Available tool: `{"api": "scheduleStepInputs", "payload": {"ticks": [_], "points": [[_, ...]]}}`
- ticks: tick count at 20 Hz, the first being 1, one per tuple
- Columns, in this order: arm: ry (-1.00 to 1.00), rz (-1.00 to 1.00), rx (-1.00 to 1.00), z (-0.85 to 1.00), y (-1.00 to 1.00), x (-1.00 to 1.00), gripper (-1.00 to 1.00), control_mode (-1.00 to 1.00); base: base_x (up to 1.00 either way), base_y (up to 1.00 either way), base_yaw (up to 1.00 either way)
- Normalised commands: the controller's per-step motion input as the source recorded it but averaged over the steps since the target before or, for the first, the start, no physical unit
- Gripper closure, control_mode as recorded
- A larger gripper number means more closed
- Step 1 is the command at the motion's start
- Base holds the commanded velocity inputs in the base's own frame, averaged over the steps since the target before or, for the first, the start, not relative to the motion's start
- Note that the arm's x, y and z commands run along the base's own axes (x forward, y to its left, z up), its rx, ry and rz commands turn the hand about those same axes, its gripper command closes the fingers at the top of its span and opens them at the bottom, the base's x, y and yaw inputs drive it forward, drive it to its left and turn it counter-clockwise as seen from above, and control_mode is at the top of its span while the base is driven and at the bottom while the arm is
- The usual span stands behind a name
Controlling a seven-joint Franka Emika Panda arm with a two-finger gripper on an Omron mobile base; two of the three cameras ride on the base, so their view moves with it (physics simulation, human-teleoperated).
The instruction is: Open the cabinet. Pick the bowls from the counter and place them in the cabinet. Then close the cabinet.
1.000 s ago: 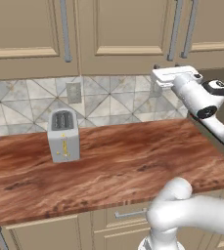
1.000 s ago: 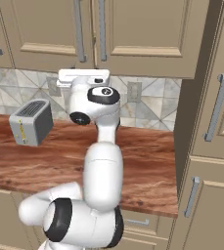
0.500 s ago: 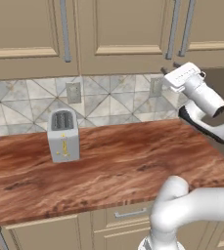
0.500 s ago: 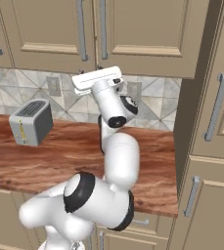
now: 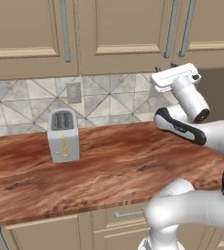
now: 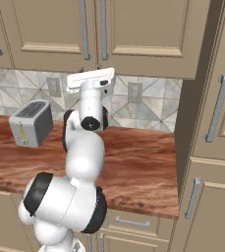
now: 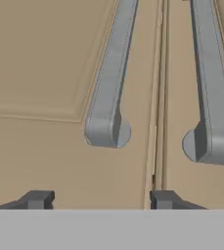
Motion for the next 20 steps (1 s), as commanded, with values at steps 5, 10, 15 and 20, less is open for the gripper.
{"api": "scheduleStepInputs", "payload": {"ticks": [5,10,15,20], "points": [[-0.05,-0.5,-0.14,0.12,0.51,0.99,-1.0,-1.0,0.0,0.0,0.0],[0.0,-0.5,-0.1,0.15,0.31,1.0,-1.0,-1.0,0.0,0.0,0.0],[0.0,-0.42,-0.08,0.13,0.38,1.0,-1.0,-1.0,0.0,0.0,0.0],[0.06,-0.29,-0.01,0.02,0.17,1.0,-1.0,-1.0,0.0,0.0,0.0]]}}
